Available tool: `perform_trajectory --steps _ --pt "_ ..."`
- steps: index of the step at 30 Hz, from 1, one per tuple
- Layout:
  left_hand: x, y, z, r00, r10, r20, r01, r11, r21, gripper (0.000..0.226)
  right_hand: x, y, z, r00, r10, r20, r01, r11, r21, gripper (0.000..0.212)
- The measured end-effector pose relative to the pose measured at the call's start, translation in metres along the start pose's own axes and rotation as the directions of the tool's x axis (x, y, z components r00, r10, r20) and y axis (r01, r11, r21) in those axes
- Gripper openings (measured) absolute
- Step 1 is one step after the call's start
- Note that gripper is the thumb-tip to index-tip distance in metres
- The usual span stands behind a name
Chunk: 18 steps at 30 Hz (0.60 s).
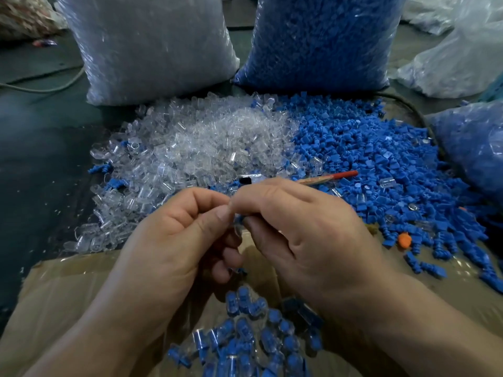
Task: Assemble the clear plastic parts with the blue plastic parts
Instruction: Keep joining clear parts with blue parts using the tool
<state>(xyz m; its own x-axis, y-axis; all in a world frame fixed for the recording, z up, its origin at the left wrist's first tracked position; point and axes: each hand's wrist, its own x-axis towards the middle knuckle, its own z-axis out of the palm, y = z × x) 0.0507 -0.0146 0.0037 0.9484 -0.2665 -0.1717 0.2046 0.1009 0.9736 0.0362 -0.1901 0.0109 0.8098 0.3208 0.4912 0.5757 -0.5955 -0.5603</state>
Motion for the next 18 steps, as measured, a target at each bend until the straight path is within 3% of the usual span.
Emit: perform_trajectory --steps 3,5,8,10,15,18 --pt "0.002 -0.004 -0.002 0.997 0.045 -0.066 -0.044 0.999 0.013 0.026 -0.001 -0.002 0.001 0.999 0.033 -0.019 -0.033 0.999 0.002 0.027" --pt "0.001 -0.007 -0.001 0.985 0.146 -0.097 -0.128 0.977 0.172 0.027 -0.001 -0.003 0.003 0.995 0.086 -0.046 -0.087 0.996 -0.014 0.026" --pt "-0.003 -0.009 0.001 0.946 0.317 -0.062 -0.253 0.846 0.47 0.026 0.0 -0.005 0.004 0.992 0.122 -0.037 -0.125 0.988 -0.093 0.023" --pt "-0.004 -0.01 0.001 0.926 0.376 -0.027 -0.292 0.763 0.576 0.022 0.001 -0.007 0.002 0.994 0.103 -0.02 -0.105 0.985 -0.134 0.023" --pt "-0.005 -0.01 0.003 0.895 0.446 -0.012 -0.34 0.699 0.629 0.024 0.001 -0.011 0.003 0.996 0.029 0.089 -0.005 0.964 -0.265 0.028" --pt "-0.004 -0.012 0.001 0.914 0.403 -0.049 -0.307 0.765 0.567 0.018 0.001 -0.011 0.004 0.993 -0.024 0.112 0.058 0.951 -0.305 0.032"
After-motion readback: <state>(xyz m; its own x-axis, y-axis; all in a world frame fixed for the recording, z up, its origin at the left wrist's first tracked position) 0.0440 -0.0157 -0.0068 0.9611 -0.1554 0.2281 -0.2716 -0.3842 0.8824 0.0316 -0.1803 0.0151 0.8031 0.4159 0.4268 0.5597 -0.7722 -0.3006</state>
